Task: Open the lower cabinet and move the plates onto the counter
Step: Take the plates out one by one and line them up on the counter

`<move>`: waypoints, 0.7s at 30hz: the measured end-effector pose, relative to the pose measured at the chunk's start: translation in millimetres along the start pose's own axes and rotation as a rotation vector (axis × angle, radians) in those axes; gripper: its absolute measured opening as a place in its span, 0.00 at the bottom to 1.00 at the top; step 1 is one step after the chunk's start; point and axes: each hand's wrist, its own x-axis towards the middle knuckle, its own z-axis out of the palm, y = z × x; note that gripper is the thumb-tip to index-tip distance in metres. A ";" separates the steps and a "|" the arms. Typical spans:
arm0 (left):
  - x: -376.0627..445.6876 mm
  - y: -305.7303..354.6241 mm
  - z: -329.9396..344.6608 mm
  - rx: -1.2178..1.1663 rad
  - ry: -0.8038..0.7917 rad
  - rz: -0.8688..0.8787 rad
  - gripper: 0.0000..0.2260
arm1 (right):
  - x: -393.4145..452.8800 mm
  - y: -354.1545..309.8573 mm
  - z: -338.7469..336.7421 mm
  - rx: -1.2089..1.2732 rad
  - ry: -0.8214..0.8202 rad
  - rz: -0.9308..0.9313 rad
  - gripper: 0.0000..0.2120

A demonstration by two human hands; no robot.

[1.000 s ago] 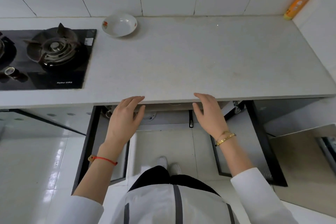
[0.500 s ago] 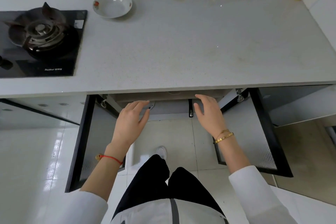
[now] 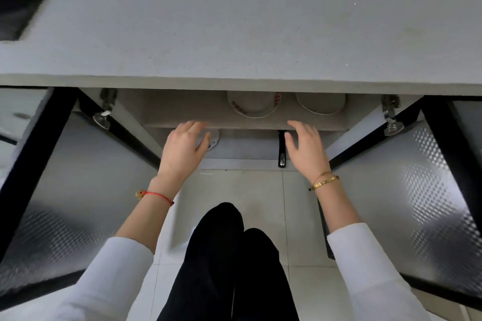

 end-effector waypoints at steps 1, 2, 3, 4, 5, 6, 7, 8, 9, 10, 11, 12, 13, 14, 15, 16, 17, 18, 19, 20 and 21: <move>6.8 -7.0 16.8 0.011 0.014 0.006 0.13 | 7.7 10.7 13.9 -0.006 0.003 0.002 0.17; 13.4 -14.1 32.9 0.023 0.026 0.013 0.13 | 15.3 20.8 27.4 -0.012 0.011 0.000 0.17; 20.1 -21.1 48.9 0.034 0.037 0.022 0.13 | 23.2 31.0 40.6 -0.018 0.022 -0.005 0.17; 27.0 -28.2 65.0 0.039 0.050 0.031 0.13 | 31.6 41.2 53.5 -0.022 0.038 -0.009 0.17; 33.7 -35.4 80.8 0.037 0.069 0.040 0.13 | 39.5 50.8 66.0 -0.021 0.053 -0.015 0.17; 40.8 -42.3 96.5 0.031 0.093 0.047 0.13 | 47.5 60.1 77.9 -0.021 0.067 -0.026 0.17; 48.0 -49.1 111.6 0.025 0.115 0.054 0.12 | 55.5 69.1 89.6 -0.024 0.080 -0.038 0.17; 55.4 -55.0 125.6 0.016 0.134 0.057 0.12 | 63.8 77.5 100.4 -0.029 0.094 -0.047 0.17; 63.4 -60.5 138.3 0.007 0.151 0.058 0.12 | 72.9 85.2 110.2 -0.035 0.109 -0.053 0.18; 70.6 -65.7 149.8 -0.004 0.164 0.055 0.13 | 81.2 92.3 119.2 -0.037 0.125 -0.058 0.18; 77.4 -69.8 159.4 -0.018 0.178 0.050 0.13 | 89.1 98.1 126.9 -0.032 0.142 -0.065 0.18; 84.5 -73.1 166.7 -0.035 0.188 0.045 0.14 | 97.3 102.4 133.1 -0.022 0.167 -0.076 0.17; 91.4 -75.2 172.8 -0.050 0.193 0.042 0.14 | 104.9 106.4 138.4 -0.013 0.197 -0.086 0.17; 98.4 -76.4 177.4 -0.061 0.197 0.038 0.15 | 112.6 109.9 143.2 -0.007 0.226 -0.091 0.16; 105.6 -76.8 181.1 -0.068 0.198 0.028 0.16 | 120.3 113.4 147.6 -0.002 0.245 -0.089 0.16; 112.7 -76.5 184.4 -0.074 0.190 0.013 0.16 | 128.2 116.7 151.3 0.008 0.252 -0.077 0.15; 120.4 -76.0 187.6 -0.080 0.180 -0.004 0.17 | 136.4 119.0 154.4 0.022 0.250 -0.061 0.15; 128.1 -75.3 191.3 -0.088 0.168 -0.023 0.18 | 144.6 120.8 157.0 0.034 0.237 -0.043 0.15; 135.8 -74.9 195.0 -0.099 0.159 -0.048 0.18 | 152.9 122.4 159.8 0.038 0.219 -0.027 0.15; 143.7 -74.8 198.2 -0.115 0.150 -0.079 0.18 | 161.3 124.0 162.6 0.033 0.199 -0.016 0.15; 151.5 -75.6 201.6 -0.134 0.138 -0.110 0.19 | 169.1 125.5 165.3 0.026 0.178 -0.005 0.15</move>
